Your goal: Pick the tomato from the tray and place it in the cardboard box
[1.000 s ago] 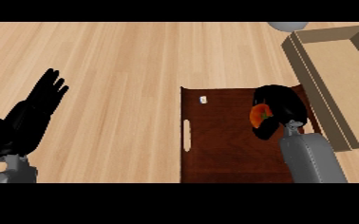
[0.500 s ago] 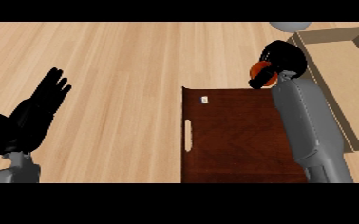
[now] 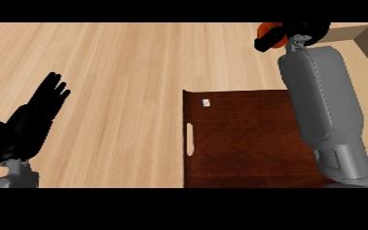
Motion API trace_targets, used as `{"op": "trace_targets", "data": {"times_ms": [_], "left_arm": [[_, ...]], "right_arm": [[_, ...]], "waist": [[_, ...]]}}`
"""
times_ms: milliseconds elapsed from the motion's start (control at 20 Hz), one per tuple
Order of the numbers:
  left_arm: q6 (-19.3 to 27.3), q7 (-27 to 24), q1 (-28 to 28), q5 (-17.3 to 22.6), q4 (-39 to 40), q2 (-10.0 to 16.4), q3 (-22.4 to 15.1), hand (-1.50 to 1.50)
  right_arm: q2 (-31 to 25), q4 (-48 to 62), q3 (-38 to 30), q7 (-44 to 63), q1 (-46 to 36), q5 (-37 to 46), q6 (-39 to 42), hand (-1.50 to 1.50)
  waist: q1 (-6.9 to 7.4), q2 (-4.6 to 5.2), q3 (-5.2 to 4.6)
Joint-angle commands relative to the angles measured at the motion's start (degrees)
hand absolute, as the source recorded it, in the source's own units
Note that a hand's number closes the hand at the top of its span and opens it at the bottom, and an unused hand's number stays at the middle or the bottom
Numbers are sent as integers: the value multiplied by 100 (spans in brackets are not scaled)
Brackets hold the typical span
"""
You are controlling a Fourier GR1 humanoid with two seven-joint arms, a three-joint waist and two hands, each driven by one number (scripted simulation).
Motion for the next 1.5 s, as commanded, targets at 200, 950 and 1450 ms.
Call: {"op": "trace_targets", "data": {"times_ms": [200, 950, 1450], "left_arm": [[-159, -450, 532, -64, -71, -51, 60, 0], [-21, 92, -39, -58, -66, 4, 57, 0], [-254, -90, 206, 121, -98, 58, 225, 0]], "right_arm": [[-539, -468, -276, 1010, -686, 366, 69, 150], [-1724, 33, -669, 194, -186, 68, -167, 150], [-2163, 1622, -1190, -1110, 251, -378, -1618, 150]], "waist": [[15, 1, -1], [-12, 18, 2], [28, 34, 4]]}}
